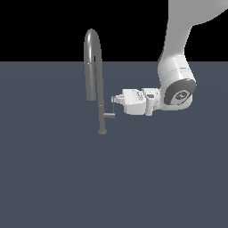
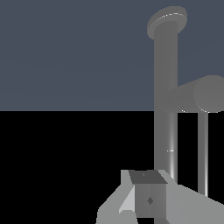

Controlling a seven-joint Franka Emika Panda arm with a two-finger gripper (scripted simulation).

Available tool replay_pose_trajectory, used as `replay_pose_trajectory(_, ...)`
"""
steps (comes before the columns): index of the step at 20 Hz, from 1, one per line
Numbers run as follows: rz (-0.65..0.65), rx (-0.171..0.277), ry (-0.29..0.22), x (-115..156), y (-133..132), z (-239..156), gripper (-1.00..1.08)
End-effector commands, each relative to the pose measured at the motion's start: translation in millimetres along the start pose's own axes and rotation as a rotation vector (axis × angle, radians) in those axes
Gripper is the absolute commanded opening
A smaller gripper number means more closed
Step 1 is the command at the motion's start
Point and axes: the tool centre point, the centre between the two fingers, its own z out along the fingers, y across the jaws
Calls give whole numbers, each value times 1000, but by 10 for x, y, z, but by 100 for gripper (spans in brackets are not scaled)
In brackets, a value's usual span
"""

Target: Turn on the faucet by rotating a designated handle.

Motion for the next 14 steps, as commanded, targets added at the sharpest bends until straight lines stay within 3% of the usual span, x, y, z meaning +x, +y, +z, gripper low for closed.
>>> replay_pose_trajectory(1,0,0,0,-21,53,0,-100)
replay_pose_trajectory(14,-1,3,1,-67,342,0,-100)
